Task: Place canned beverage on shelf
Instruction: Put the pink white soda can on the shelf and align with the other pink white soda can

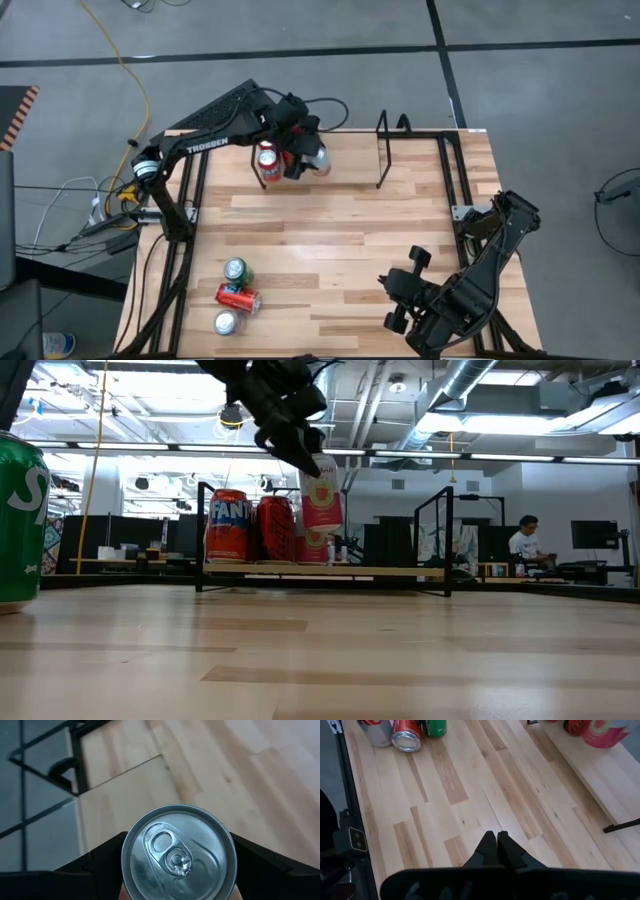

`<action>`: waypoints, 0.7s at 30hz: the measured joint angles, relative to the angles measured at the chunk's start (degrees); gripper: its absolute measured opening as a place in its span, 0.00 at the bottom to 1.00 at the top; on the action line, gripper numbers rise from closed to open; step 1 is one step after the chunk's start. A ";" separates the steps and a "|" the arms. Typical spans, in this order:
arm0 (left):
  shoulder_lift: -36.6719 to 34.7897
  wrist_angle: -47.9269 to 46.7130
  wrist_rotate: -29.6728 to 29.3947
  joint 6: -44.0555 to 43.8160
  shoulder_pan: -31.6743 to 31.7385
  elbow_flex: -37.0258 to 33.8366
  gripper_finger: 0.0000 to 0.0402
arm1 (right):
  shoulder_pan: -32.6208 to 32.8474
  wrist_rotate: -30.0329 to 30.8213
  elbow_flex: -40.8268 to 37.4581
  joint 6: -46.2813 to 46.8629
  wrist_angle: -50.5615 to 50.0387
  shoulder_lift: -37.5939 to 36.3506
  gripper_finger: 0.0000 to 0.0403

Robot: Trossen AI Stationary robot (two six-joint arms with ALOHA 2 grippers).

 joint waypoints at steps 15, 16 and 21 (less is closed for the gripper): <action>3.13 -0.11 -1.11 1.85 3.10 0.33 0.71 | -1.33 -0.14 -7.65 2.89 2.71 -0.07 0.00; 3.39 0.17 -1.56 1.88 3.29 0.33 0.71 | -1.55 -0.20 -7.65 2.89 2.80 -0.04 0.00; 5.44 0.81 -3.44 1.81 3.67 0.33 0.71 | -1.38 -0.20 -7.65 2.91 3.53 -0.04 0.00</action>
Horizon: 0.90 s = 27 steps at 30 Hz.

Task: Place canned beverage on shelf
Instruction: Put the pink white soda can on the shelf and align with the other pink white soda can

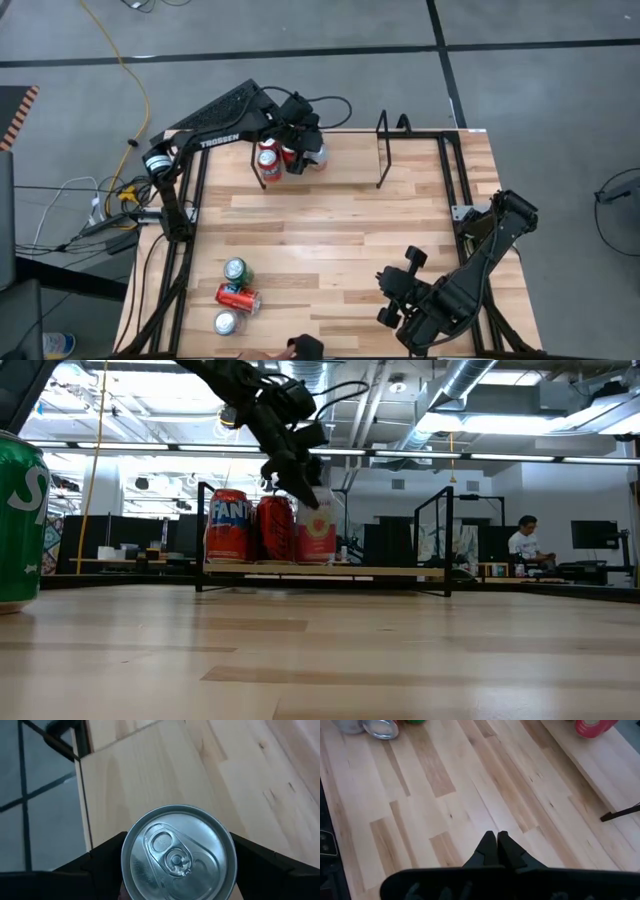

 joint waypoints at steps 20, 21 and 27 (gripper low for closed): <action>0.65 -3.46 0.68 -3.16 0.55 1.73 0.79 | 0.00 -0.04 0.00 -0.02 1.15 0.00 0.00; 0.65 -3.74 0.68 -3.17 0.55 1.73 0.79 | 0.00 -0.04 0.00 -0.02 1.15 0.00 0.00; 0.65 -3.57 0.62 -3.72 0.55 1.73 0.80 | 0.00 -0.07 0.00 -0.02 1.15 0.02 0.00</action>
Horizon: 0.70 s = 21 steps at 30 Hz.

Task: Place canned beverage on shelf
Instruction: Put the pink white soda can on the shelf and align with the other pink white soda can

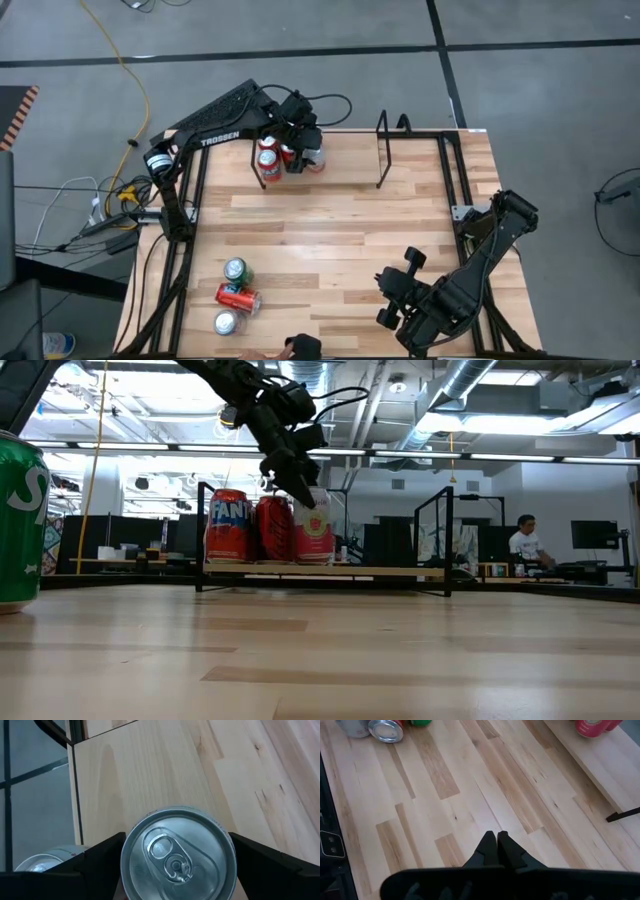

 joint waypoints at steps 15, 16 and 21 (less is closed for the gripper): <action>0.00 -0.14 -2.94 -1.52 -0.22 0.00 0.80 | 0.00 -0.03 0.00 0.02 0.00 0.00 0.00; -0.02 -0.13 -2.94 -1.64 -0.26 0.00 0.80 | 0.00 -0.04 0.00 0.02 0.00 0.00 0.00; -0.02 -0.23 -2.63 -1.68 -0.32 0.00 0.80 | 0.00 -0.04 0.00 0.02 0.00 0.00 0.00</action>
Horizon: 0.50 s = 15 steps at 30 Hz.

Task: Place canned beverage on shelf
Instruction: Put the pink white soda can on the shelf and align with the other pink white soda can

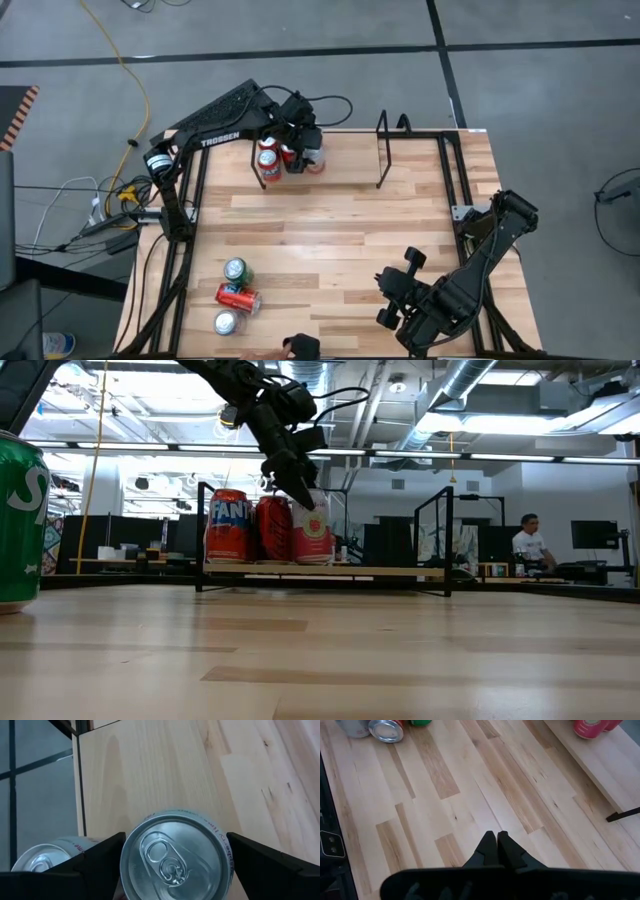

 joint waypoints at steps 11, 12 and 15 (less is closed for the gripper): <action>0.00 -0.60 -1.45 1.56 -0.23 -0.02 0.80 | 0.00 0.00 0.00 0.02 0.07 0.02 0.00; 0.00 -0.60 -2.04 1.84 -0.40 -0.02 0.80 | 0.00 0.00 0.00 0.02 0.07 0.02 0.00; 0.00 -0.62 -4.31 2.52 -1.05 -0.02 0.80 | -0.01 0.00 0.00 0.02 0.07 0.02 0.00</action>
